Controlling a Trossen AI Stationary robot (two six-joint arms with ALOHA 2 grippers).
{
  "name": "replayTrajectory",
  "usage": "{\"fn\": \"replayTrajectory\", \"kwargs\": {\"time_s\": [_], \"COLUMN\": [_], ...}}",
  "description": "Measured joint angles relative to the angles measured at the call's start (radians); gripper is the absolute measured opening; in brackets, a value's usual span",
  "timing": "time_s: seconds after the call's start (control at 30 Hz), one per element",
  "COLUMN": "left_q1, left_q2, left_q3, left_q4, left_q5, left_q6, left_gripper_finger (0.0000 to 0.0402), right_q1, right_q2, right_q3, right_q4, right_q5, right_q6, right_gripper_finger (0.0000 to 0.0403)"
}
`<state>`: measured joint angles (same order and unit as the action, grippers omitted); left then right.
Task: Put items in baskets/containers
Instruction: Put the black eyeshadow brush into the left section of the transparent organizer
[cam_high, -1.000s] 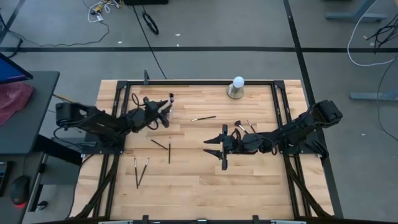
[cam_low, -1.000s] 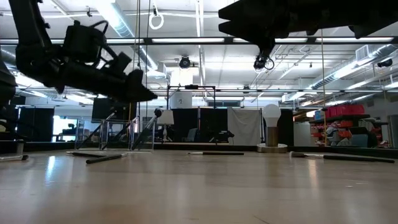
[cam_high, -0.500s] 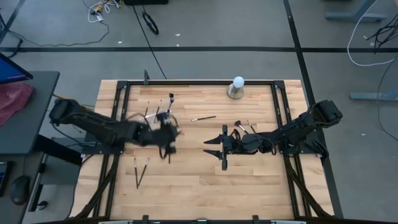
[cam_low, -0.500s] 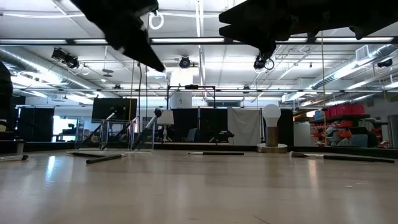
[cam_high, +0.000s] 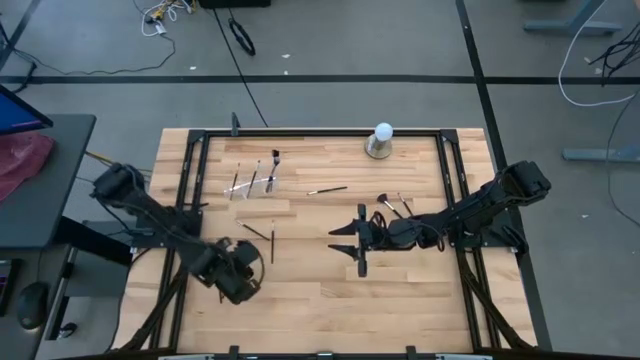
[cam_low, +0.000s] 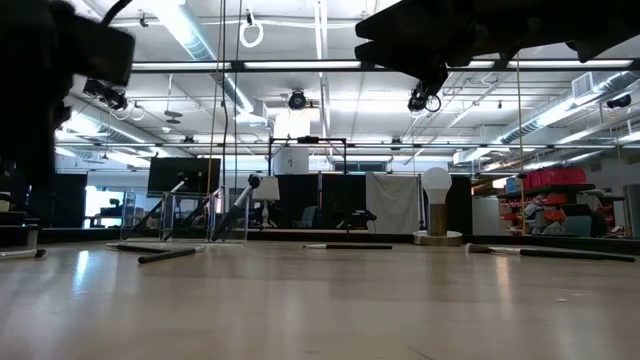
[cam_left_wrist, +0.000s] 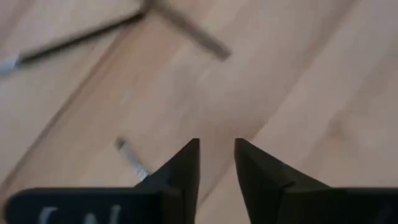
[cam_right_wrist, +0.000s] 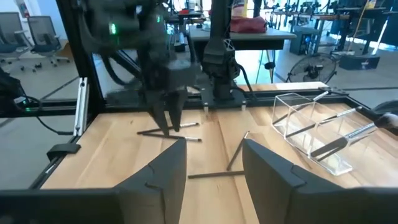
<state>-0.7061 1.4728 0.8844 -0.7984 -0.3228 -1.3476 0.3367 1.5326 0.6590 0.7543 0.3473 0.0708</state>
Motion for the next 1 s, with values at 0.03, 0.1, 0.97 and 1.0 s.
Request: {"fn": "replayTrajectory", "kwargs": {"time_s": [0.03,0.1,0.97,1.0], "left_q1": [-0.013,-0.041,-0.312,-0.32], "left_q2": [0.004,0.013,0.342,0.347], "left_q3": [-0.012,-0.031,-0.055,-0.056], "left_q4": [-0.001,-0.005,-0.039,-0.039], "left_q5": [0.003,-0.001,-0.276,-0.288], "left_q6": [-0.045,-0.159,-0.616,-0.626], "left_gripper_finger": [0.0122,0.0149,0.0041,0.0027], "right_q1": [0.0,0.0,-0.002,-0.002], "right_q2": [0.0,0.0,0.0,0.0], "right_q3": [0.0,0.0,0.0,0.0], "right_q4": [0.002,0.002,0.049,0.05], "right_q5": [0.0,0.0,0.003,0.003], "right_q6": [0.0,-0.003,-0.007,-0.007], "right_gripper_finger": [0.0158,0.0158,0.0158,0.0158]}}
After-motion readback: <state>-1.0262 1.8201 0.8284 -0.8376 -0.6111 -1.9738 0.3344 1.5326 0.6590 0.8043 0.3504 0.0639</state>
